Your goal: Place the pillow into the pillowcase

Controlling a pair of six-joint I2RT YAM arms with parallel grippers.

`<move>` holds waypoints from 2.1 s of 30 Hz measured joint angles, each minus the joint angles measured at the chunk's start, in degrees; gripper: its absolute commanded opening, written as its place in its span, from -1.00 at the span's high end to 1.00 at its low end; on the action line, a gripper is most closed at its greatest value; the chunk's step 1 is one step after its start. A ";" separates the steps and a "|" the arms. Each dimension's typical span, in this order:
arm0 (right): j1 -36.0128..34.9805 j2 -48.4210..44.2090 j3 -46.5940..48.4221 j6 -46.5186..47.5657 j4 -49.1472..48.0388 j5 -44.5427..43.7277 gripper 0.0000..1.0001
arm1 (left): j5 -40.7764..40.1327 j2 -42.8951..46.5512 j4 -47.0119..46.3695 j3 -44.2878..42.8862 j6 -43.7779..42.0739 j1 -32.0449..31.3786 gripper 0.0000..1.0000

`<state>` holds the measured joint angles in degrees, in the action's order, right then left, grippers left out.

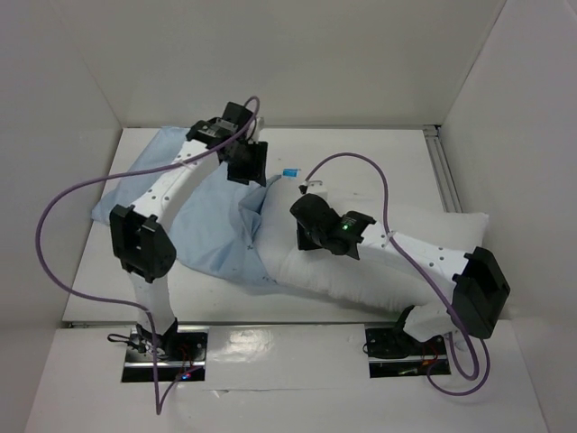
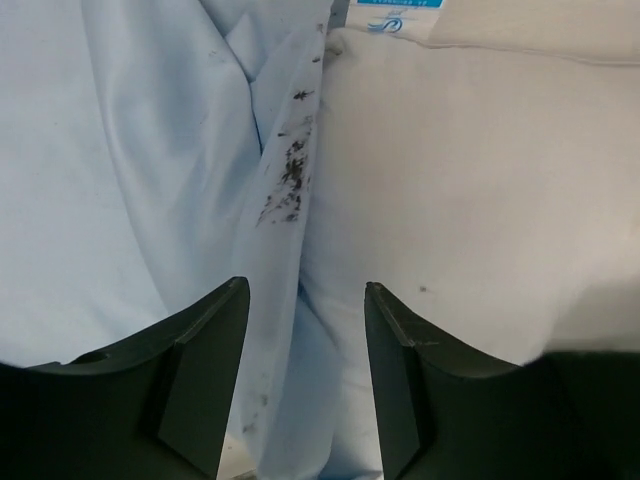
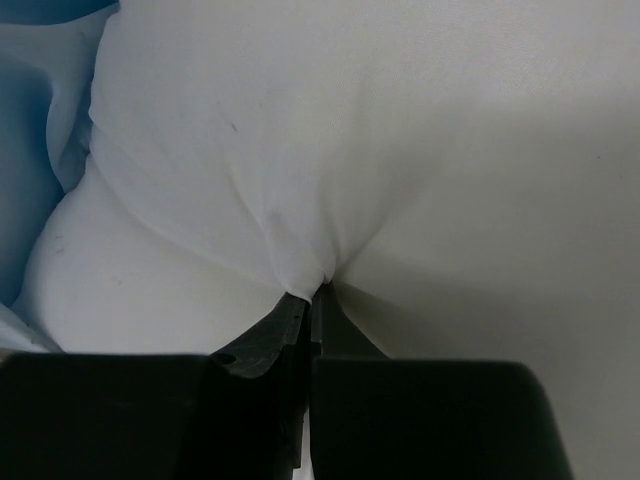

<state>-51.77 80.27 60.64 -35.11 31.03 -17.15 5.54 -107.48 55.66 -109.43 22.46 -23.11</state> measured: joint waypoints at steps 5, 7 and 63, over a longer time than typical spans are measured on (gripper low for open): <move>0.00 0.90 0.44 -0.02 0.11 0.02 1.00 | -8.70 -8.09 3.85 -4.63 -0.09 -4.72 -0.19; -0.02 1.09 0.70 0.00 0.22 -0.02 1.00 | -11.56 -11.54 5.29 -5.79 0.09 -4.94 0.18; -5.01 -4.48 -1.53 -8.57 -7.76 -26.03 1.00 | 34.05 -0.98 -15.34 2.78 15.96 -5.11 -0.94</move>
<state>-56.77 75.79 59.11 -43.68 23.27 -43.18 39.59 -108.47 40.32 -106.65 38.41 -28.23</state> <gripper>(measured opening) 0.017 0.751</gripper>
